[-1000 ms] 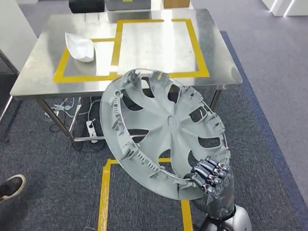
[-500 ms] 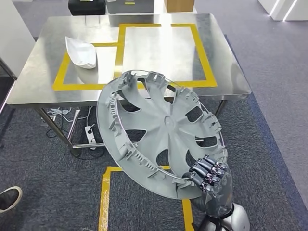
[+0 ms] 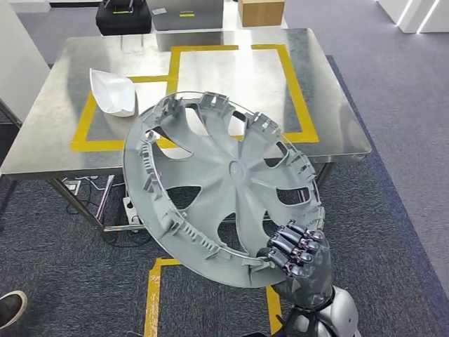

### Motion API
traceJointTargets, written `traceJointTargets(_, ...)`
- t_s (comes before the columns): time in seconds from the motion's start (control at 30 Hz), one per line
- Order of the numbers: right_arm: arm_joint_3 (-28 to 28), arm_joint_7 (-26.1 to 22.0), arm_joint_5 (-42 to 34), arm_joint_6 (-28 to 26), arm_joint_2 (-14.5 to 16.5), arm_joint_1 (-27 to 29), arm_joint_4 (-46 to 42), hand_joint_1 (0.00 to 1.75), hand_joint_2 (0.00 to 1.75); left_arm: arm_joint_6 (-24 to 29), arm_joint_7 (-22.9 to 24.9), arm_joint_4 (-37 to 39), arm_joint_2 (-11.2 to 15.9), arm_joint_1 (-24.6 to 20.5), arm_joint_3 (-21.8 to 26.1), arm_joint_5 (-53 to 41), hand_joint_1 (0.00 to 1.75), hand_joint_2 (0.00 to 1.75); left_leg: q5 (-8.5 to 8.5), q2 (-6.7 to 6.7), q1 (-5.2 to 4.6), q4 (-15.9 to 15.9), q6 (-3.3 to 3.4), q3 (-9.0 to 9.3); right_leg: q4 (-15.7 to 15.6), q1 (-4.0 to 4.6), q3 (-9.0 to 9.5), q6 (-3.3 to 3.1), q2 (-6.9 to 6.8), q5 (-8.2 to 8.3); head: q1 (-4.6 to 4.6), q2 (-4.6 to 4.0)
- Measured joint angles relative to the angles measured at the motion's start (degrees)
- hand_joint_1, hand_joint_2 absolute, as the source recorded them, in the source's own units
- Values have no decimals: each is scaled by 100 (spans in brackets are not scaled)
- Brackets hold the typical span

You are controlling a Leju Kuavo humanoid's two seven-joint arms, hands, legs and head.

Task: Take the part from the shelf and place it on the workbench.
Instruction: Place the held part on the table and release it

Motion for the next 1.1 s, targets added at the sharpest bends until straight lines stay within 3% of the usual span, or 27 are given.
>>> traceJointTargets(0.03,25,-1,63,0,-1,-113,33,175,175,-8,-1,0,2,-13,-14,-17,0,175,-46,4,6,244,-24,-127,-25,-15,81,-24,0,-20,-8,0)
traceJointTargets(0.13,70,30,409,1,1,-593,220,175,175,-27,9,0,12,-31,-58,-80,0,175,-413,9,34,1192,-96,-820,-53,-28,224,-55,8,-125,-22,0)
traceJointTargets(0.17,74,83,589,1,1,-794,328,175,175,-37,16,0,16,-24,-73,-109,0,175,-494,9,40,1338,-109,-1006,-53,-31,278,-51,21,-170,-25,0)
traceJointTargets(0.2,84,173,777,2,2,-1009,453,175,175,-50,22,0,19,-18,-91,-135,0,175,-470,9,44,1317,-119,-1115,-53,-35,342,-43,32,-218,-24,0)
traceJointTargets(0.23,112,311,959,2,1,-1243,598,175,175,-62,28,0,24,-13,-111,-160,0,175,-305,12,47,1121,-122,-1147,-53,-42,416,-28,41,-270,-24,0)
traceJointTargets(0.3,221,657,1250,2,-1,-1701,905,175,175,-82,40,1,30,-9,-149,-199,0,175,292,42,41,482,-114,-1104,-49,-51,559,25,46,-382,-26,0)
traceJointTargets(0.37,348,958,1440,2,-4,-2099,1189,175,175,-102,59,3,31,-8,-178,-229,0,175,630,78,19,73,-55,-1057,-75,-43,612,103,43,-480,-36,0)
traceJointTargets(0.5,531,1303,1610,2,-15,-2667,1624,175,175,-119,74,4,31,-16,-245,-274,0,175,621,48,27,-72,132,-898,-42,-37,728,250,21,-525,-27,0)
traceJointTargets(0.53,583,1409,1642,2,-16,-2810,1761,175,175,-123,71,4,30,-24,-262,-286,0,175,613,43,33,-89,168,-828,117,-37,631,265,17,-564,-18,0)
traceJointTargets(0.63,719,1773,1797,2,-20,-3236,2266,175,175,-134,58,4,25,-53,-307,-314,0,175,544,34,21,-127,225,-716,1094,-24,-87,277,11,-842,2,0)
traceJointTargets(0.7,761,1921,1863,2,-23,-3384,2458,175,175,-134,56,4,23,-58,-319,-321,0,175,505,26,12,-138,235,-675,1449,-16,-406,274,11,-1013,8,0)
traceJointTargets(0.87,799,1990,1881,2,-31,-3465,2575,175,175,-134,56,4,23,-54,-324,-322,0,175,478,19,8,-141,237,-645,1514,-10,-521,267,11,-1071,10,0)
traceJointTargets(0.9,851,2043,1874,2,-42,-3577,2760,175,175,-137,61,4,21,-55,-338,-329,0,175,421,2,-6,-142,239,-566,1295,6,-561,228,12,-900,15,0)
traceJointTargets(1.0,1064,2331,1675,2,-68,-4243,3910,175,175,-192,146,20,-5,-62,-407,-339,0,175,155,-73,-53,-148,190,-288,183,127,-600,-3,60,234,-12,0)
traceJointTargets(1.03,1096,2390,1588,2,-66,-4423,4212,175,175,-211,166,25,-15,-64,-417,-334,0,175,129,-81,-55,-159,158,-259,18,151,-567,-47,72,442,-20,0)
traceJointTargets(1.1,1114,2411,1495,2,-54,-4608,4507,175,175,-220,159,26,-10,-74,-419,-328,0,175,185,-66,-59,-50,102,-307,-75,118,-447,-65,61,464,-10,0)
